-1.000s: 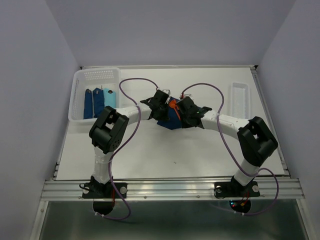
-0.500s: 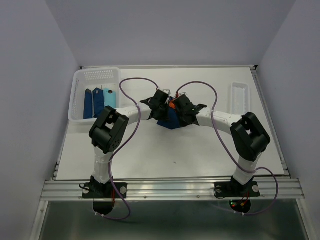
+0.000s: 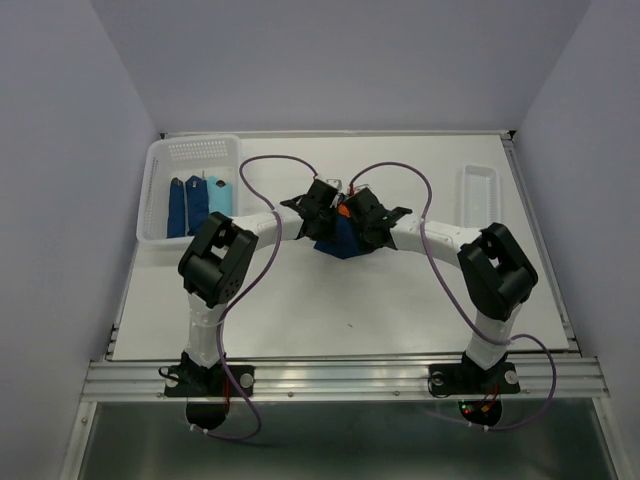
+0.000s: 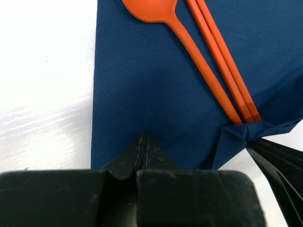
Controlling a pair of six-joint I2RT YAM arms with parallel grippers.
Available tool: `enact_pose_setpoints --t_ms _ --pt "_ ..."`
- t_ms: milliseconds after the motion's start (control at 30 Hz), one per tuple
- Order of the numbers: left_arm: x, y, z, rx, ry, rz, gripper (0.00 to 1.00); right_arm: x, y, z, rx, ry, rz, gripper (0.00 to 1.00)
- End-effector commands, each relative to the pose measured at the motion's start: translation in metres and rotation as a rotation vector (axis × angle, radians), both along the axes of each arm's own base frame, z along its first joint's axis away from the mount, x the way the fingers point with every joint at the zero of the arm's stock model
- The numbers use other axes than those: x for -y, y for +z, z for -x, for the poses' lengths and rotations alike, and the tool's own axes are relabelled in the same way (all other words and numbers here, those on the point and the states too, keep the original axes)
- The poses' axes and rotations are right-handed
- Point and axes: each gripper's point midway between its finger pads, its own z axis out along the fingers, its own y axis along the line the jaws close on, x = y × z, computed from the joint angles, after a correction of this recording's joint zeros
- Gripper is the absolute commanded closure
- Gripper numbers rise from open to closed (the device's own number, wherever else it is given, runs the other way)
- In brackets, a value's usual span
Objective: Place the utensils on the paper napkin and roll it up
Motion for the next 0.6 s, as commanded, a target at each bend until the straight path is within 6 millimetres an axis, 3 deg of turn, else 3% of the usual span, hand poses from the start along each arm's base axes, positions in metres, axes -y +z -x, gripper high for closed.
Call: enact_pose_setpoints --t_ms 0,567 --pt "-0.004 0.003 0.000 0.011 -0.018 -0.025 1.00 -0.014 0.023 -0.012 0.058 0.035 -0.041 0.99" --pt "-0.007 -0.003 -0.021 0.023 0.009 -0.044 1.00 -0.008 0.026 0.002 0.045 0.032 -0.065 0.99"
